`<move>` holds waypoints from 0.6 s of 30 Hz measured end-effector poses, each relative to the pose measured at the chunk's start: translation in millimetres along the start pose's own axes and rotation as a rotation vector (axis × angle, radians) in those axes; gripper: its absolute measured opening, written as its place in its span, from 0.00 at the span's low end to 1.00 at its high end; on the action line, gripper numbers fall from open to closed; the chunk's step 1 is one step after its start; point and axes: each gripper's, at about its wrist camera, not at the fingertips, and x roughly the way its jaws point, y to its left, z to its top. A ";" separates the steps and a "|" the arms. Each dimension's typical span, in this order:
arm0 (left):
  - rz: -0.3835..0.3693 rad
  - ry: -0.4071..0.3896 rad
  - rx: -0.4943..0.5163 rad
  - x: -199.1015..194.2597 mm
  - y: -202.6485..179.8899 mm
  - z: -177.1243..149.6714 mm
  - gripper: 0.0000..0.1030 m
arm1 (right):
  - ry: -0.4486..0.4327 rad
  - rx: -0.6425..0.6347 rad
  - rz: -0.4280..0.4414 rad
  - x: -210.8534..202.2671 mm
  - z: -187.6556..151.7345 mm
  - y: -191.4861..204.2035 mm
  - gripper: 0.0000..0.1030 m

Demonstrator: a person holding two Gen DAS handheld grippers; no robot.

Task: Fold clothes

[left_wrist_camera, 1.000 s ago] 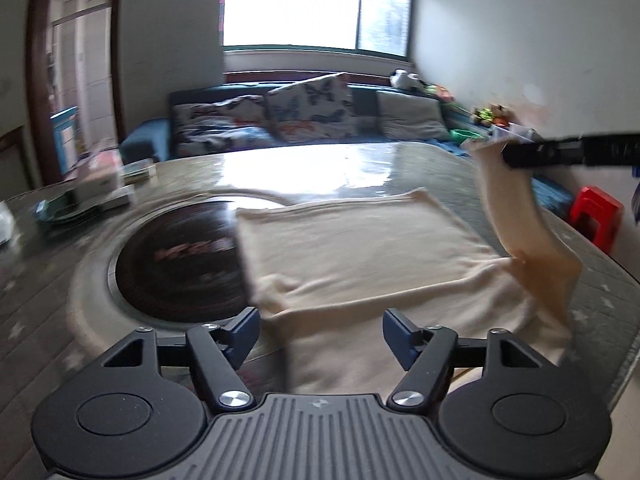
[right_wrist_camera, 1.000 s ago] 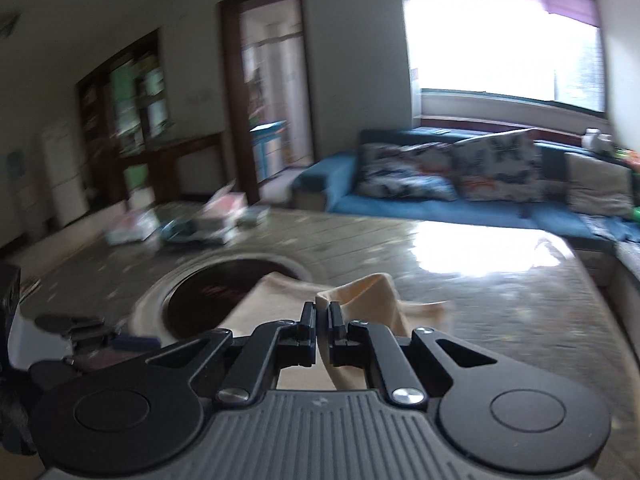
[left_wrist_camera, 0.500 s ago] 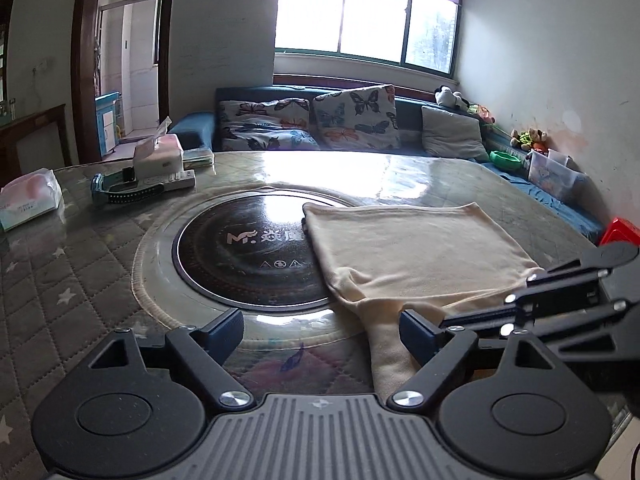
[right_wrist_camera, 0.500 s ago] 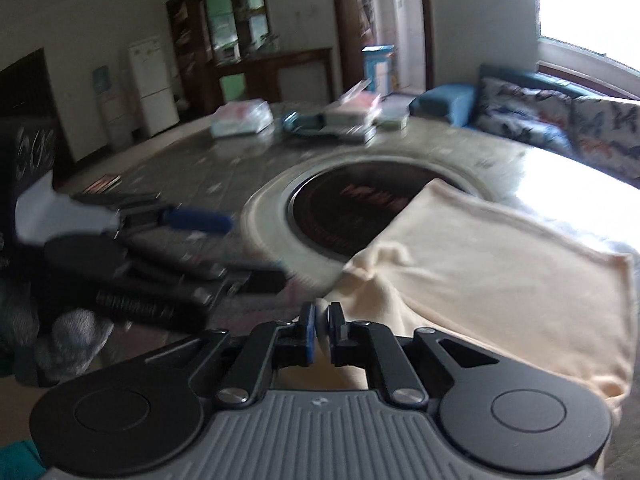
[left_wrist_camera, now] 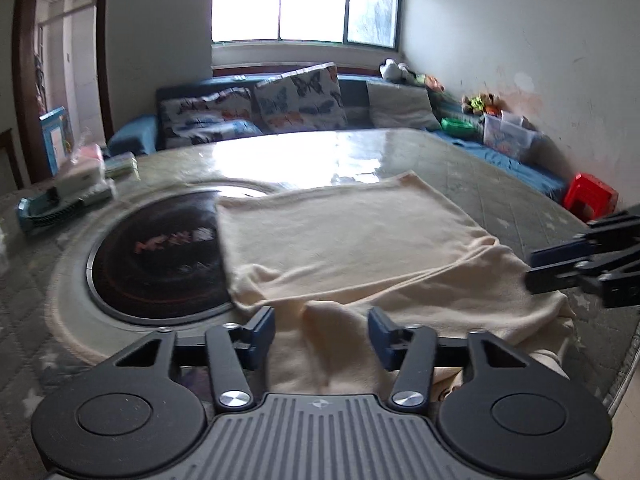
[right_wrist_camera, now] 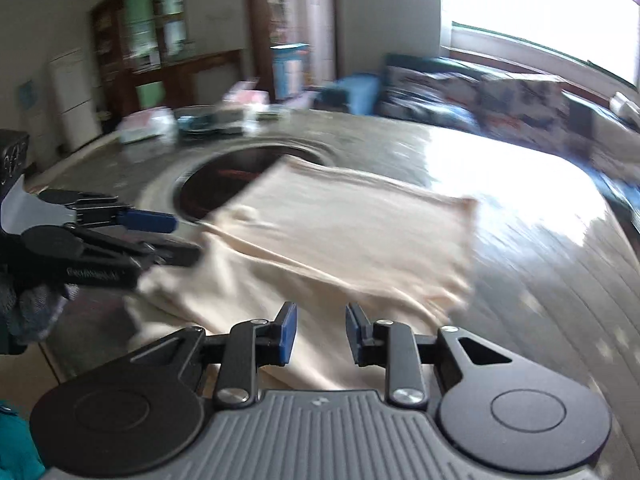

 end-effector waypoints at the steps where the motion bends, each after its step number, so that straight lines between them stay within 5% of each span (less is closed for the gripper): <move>1: -0.003 0.010 0.005 4.5 -2.4 0.6 0.50 | 0.006 0.016 -0.019 -3.4 -5.7 -7.5 0.27; 5: -0.004 0.039 0.030 18.5 -10.5 1.4 0.50 | 0.028 0.046 -0.066 -12.6 -25.4 -27.4 0.31; 7: 0.005 0.045 0.044 22.3 -12.7 0.8 0.29 | 0.038 0.056 -0.072 -14.4 -32.9 -33.0 0.32; 10: 0.014 0.035 0.057 20.4 -16.3 4.1 0.14 | 0.051 0.066 -0.072 -14.7 -42.0 -37.9 0.33; 18: 0.032 -0.079 0.090 -5.1 -20.6 30.2 0.11 | 0.065 0.062 -0.093 -7.7 -52.5 -38.6 0.35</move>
